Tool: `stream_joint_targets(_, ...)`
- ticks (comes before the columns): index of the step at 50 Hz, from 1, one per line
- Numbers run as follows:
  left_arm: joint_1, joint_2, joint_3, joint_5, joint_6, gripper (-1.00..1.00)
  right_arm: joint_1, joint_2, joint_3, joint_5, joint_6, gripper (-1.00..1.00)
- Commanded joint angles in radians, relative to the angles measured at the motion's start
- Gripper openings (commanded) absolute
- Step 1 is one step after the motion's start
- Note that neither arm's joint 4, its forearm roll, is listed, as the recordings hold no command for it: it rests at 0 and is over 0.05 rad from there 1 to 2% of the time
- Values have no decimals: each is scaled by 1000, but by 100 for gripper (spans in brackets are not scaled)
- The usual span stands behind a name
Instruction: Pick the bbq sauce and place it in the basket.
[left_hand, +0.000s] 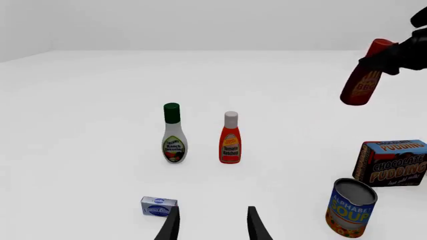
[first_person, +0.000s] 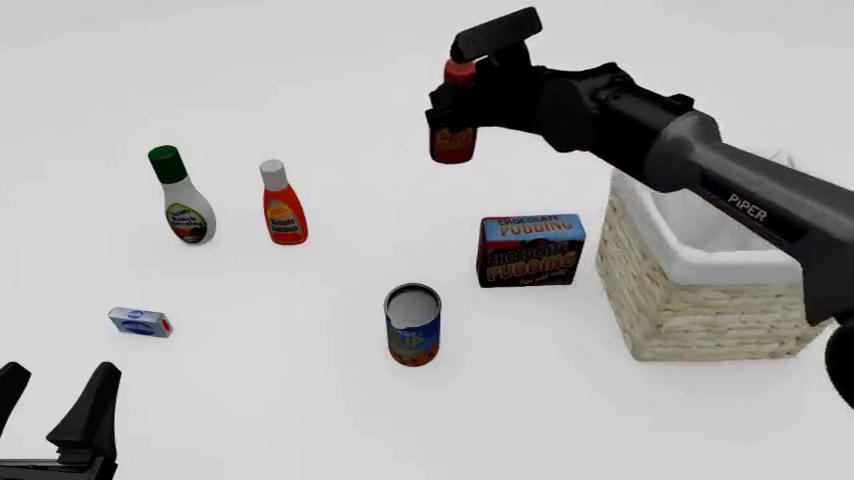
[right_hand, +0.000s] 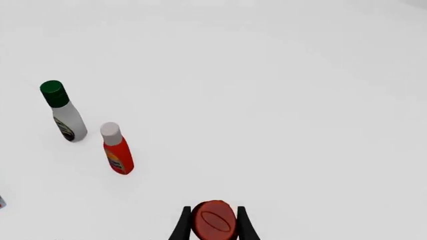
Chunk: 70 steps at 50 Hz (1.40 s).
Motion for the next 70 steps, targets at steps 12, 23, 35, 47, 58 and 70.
stream_joint_targets(12, 0, 0, 0, 0, 0, 100, -59, -203, 103, 23, -32, -100)
stream_joint_targets(23, 0, 0, 0, 0, 0, 100, -97, -255, 120, 32, -53, -100)
stream_joint_targets(35, 0, 0, 0, 0, 0, 100, -147, -349, 174, 51, -74, -100)
stream_joint_targets(47, 0, 0, 0, 0, 0, 100, -205, -441, 242, 62, -87, -100)
stream_joint_targets(58, 0, 0, 0, 0, 0, 100, -278, -506, 285, 71, -85, -100)
stream_joint_targets(70, 0, 0, 0, 0, 0, 100, -349, -570, 344, 68, -73, -100)
